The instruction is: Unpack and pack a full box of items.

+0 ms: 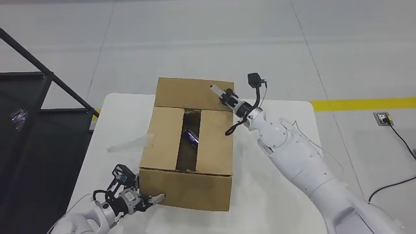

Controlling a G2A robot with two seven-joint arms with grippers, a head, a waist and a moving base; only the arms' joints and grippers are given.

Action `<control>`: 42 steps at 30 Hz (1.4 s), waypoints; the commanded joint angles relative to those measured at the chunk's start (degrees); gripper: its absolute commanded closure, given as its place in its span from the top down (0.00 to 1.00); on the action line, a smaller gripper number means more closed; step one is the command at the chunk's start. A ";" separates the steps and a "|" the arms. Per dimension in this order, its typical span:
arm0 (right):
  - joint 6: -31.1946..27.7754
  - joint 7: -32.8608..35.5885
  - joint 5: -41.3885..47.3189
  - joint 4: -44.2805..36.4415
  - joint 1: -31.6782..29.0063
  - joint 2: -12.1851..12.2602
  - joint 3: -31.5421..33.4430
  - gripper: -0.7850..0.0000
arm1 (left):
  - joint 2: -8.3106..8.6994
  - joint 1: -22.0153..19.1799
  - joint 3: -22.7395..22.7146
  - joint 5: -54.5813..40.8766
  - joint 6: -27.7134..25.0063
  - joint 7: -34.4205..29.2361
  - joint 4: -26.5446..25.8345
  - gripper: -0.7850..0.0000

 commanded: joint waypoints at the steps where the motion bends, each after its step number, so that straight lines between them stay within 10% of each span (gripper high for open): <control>1: 0.06 -0.01 -0.09 -0.16 -0.02 0.05 0.02 1.00 | 0.05 -0.49 0.34 -0.25 -0.01 -0.59 0.10 1.00; 25: 10.00 -2.73 -3.34 4.42 2.73 -3.15 0.59 1.00 | 0.54 -2.50 2.71 -0.38 0.73 -1.09 0.90 1.00; 42: 3.45 2.40 -1.33 16.33 6.47 -7.57 2.00 1.00 | 0.93 -2.13 3.66 0.43 0.20 -0.21 0.65 1.00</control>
